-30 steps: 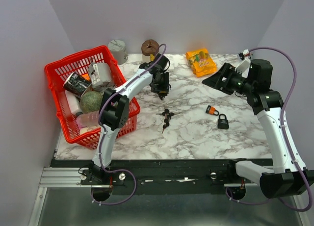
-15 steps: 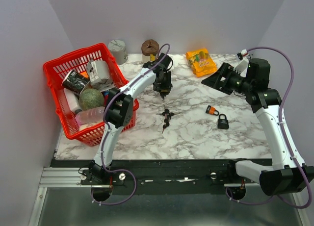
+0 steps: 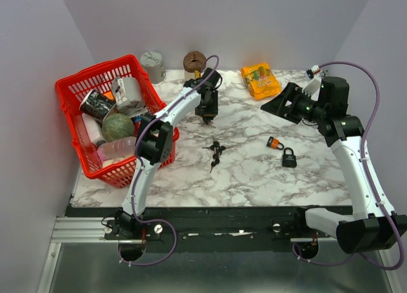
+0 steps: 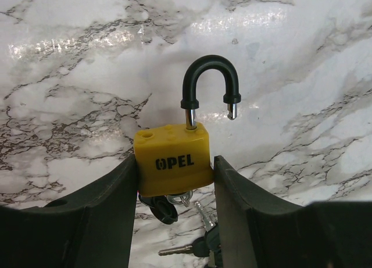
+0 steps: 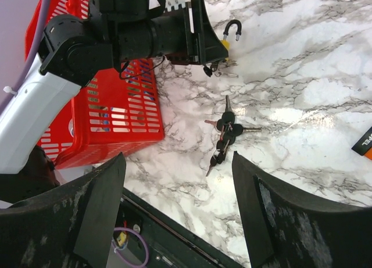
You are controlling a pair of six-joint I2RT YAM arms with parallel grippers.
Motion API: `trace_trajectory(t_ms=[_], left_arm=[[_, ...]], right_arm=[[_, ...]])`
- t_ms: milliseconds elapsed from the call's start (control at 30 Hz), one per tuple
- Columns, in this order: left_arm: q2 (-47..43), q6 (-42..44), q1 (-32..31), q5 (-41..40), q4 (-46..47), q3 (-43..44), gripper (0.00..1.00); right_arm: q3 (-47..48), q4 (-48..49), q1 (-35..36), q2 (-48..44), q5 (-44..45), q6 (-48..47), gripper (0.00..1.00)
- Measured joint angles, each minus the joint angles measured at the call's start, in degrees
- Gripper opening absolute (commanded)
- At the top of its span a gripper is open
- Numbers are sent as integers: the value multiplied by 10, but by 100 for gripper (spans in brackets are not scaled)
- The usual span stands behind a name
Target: Unlock with the key
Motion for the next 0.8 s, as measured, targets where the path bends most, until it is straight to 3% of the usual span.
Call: trace_trajectory(t_ms=[333, 800], left_arm=[[1, 7, 1, -1, -3, 15, 74], [-6, 20, 3, -2, 35, 9, 89]], right_arm=[[-4, 0, -3, 0, 0, -2, 82], [-11, 0, -3, -2, 0, -5, 82]])
